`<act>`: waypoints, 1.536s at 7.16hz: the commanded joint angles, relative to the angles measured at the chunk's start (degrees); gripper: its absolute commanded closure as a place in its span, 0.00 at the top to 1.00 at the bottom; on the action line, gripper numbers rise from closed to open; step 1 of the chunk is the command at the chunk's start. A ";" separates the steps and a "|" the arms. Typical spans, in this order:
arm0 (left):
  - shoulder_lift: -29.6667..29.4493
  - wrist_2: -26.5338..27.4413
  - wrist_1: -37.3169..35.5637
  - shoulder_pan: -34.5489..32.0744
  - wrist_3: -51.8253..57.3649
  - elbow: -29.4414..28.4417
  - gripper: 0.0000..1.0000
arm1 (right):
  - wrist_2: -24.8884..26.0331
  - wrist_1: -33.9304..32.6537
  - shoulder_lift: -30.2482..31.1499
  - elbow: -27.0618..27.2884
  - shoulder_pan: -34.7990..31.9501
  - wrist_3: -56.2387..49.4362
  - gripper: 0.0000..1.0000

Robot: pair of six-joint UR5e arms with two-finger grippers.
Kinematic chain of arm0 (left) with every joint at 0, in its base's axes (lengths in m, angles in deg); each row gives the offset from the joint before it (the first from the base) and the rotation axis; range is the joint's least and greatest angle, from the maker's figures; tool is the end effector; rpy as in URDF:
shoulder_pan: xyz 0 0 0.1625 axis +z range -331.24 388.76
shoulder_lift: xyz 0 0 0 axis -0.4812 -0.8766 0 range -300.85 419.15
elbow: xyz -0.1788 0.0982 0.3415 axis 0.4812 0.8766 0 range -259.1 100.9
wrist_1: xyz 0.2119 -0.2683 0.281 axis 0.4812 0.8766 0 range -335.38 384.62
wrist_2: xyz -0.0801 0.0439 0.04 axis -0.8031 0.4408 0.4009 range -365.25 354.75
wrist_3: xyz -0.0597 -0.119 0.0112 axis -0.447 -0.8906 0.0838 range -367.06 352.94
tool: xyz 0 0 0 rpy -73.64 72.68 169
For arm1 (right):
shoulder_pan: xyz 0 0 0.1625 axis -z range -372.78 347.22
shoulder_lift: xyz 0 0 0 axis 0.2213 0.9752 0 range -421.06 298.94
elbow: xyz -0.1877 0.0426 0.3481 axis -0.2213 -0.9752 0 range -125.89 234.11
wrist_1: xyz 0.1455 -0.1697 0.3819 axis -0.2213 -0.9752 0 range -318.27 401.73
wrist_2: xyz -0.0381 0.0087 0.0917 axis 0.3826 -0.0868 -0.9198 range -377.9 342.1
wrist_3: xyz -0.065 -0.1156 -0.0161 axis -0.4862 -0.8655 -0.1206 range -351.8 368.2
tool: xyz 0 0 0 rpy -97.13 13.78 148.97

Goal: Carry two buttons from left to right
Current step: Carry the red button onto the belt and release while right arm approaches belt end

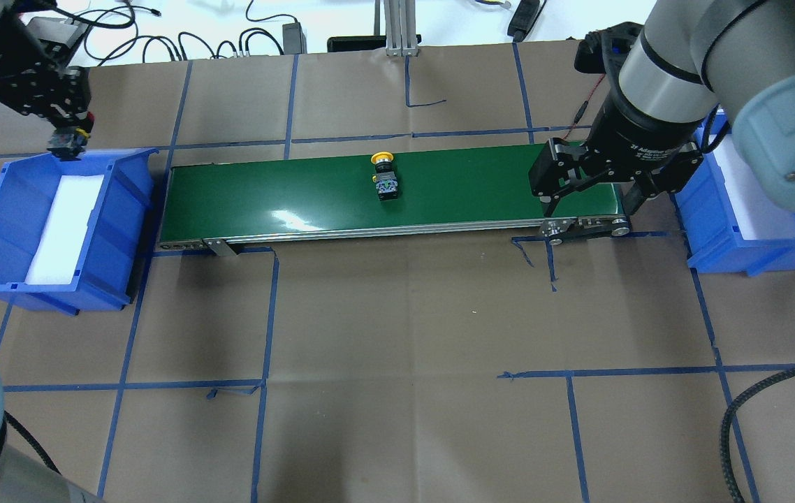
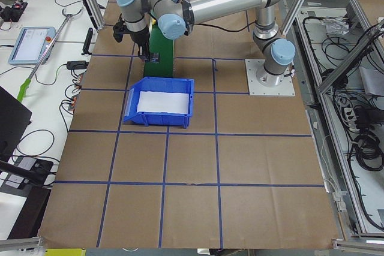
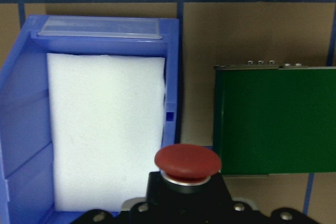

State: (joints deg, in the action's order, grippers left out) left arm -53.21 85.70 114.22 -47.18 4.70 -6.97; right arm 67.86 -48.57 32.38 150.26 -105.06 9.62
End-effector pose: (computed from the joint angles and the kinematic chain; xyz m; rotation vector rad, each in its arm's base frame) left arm 0.0337 -0.6739 0.3569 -0.0618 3.1387 0.1151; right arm 0.1625 -0.4856 0.4023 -0.0208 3.0680 0.0681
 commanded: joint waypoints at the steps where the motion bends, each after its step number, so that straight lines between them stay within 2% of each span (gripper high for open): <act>1: -0.66 -0.77 -0.56 -6.22 -7.26 1.16 0.00 | 0.11 -8.17 -3.86 0.00 0.00 0.08 1.00; 3: -0.93 -0.43 -1.01 -6.59 -7.29 3.88 0.00 | 0.11 -17.06 -7.46 0.00 0.00 0.34 1.00; 5: -0.93 -0.08 -5.20 -6.50 -6.23 7.65 0.00 | 0.11 -22.61 -12.82 0.00 0.00 2.53 1.00; 8: -2.41 0.27 -22.32 -5.27 -3.15 17.41 0.00 | 0.72 -24.22 -16.70 -0.09 0.34 2.54 1.00; 11: -2.78 0.45 -22.10 -4.92 -3.24 17.96 0.01 | 0.20 -24.48 -17.15 0.26 0.96 2.45 1.00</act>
State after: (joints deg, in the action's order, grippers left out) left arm -55.91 86.10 92.20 -52.16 1.47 10.79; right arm 68.19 -72.74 15.48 150.43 -104.19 12.18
